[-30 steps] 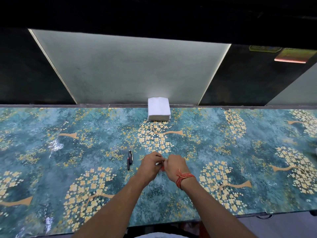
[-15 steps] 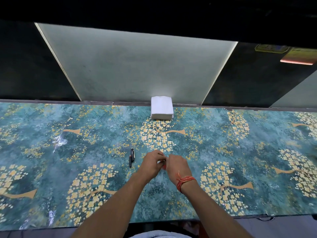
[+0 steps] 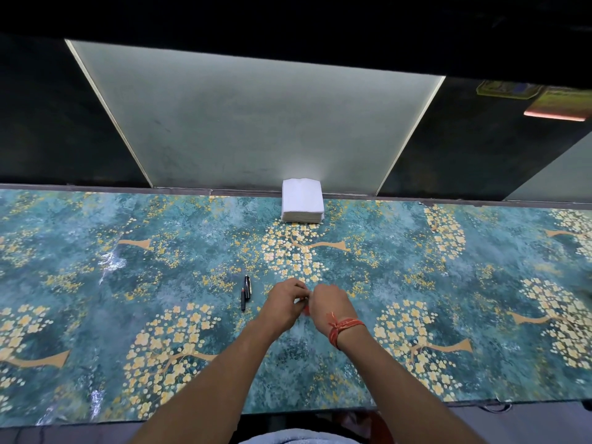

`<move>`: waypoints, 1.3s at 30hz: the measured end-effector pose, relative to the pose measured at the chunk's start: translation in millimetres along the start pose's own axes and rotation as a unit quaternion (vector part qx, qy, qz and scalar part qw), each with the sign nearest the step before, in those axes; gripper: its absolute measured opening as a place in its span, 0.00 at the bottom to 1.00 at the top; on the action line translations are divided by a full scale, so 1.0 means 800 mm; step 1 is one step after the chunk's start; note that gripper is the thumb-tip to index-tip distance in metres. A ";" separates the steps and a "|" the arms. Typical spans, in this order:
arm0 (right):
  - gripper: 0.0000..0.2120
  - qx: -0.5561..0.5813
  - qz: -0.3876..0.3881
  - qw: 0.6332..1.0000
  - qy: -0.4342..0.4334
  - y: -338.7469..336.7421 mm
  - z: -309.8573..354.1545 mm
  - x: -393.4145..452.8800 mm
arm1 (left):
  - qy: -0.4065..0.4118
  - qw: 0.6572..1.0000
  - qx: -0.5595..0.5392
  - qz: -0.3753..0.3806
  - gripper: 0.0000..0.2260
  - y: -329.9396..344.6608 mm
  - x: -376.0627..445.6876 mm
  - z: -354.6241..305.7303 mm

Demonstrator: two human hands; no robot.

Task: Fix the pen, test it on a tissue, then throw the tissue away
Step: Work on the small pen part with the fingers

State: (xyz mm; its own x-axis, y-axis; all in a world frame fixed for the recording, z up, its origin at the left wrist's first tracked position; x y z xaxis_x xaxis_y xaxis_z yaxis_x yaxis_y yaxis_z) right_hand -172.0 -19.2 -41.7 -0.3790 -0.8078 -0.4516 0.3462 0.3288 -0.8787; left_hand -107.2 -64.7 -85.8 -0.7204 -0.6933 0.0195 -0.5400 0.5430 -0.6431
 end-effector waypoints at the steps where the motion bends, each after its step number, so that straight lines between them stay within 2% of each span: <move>1: 0.06 0.005 -0.010 1.000 -0.005 -0.003 0.001 0.000 | 0.000 1.000 0.000 0.005 0.08 0.001 0.001 0.000; 4: 0.07 0.001 -0.021 1.000 -0.023 -0.003 0.007 0.002 | -0.003 1.000 0.001 0.009 0.07 0.000 0.002 0.001; 11: 0.11 -0.004 0.008 1.000 -0.007 0.007 -0.003 0.000 | 0.003 1.000 0.007 0.007 0.05 0.000 0.001 0.001; 18: 0.08 -0.017 -0.014 0.999 -0.041 -0.008 0.006 -0.004 | -0.001 1.000 0.013 0.011 0.06 0.000 0.004 0.000; 25: 0.13 -0.011 0.010 1.000 -0.010 0.003 -0.004 -0.006 | 0.006 1.000 0.005 0.005 0.06 0.001 0.003 0.001; 30: 0.09 0.043 -0.011 0.999 -0.016 -0.012 -0.006 -0.003 | 0.009 1.000 0.013 0.013 0.05 0.001 0.004 0.000; 39: 0.09 -0.017 0.008 1.000 0.006 0.008 -0.002 0.003 | 0.028 0.999 0.011 0.013 0.05 0.001 0.004 -0.002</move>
State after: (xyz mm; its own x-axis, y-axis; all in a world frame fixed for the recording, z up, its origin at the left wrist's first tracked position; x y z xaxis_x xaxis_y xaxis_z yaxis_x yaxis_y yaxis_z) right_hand -171.9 -18.1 -48.6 -0.3846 -0.7966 -0.4664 0.3231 0.3571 -0.8764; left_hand -110.6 -66.1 -84.9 -0.7577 -0.6511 0.0437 -0.5109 0.5503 -0.6604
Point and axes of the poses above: each hand's wrist, its own x-axis towards the middle knuckle, its own y-axis out of the palm, z = x × y, the point moved 10 cm from there along x, towards the middle knuckle, and after that the axes turned 7 degrees about y, right-handed, at the moved point
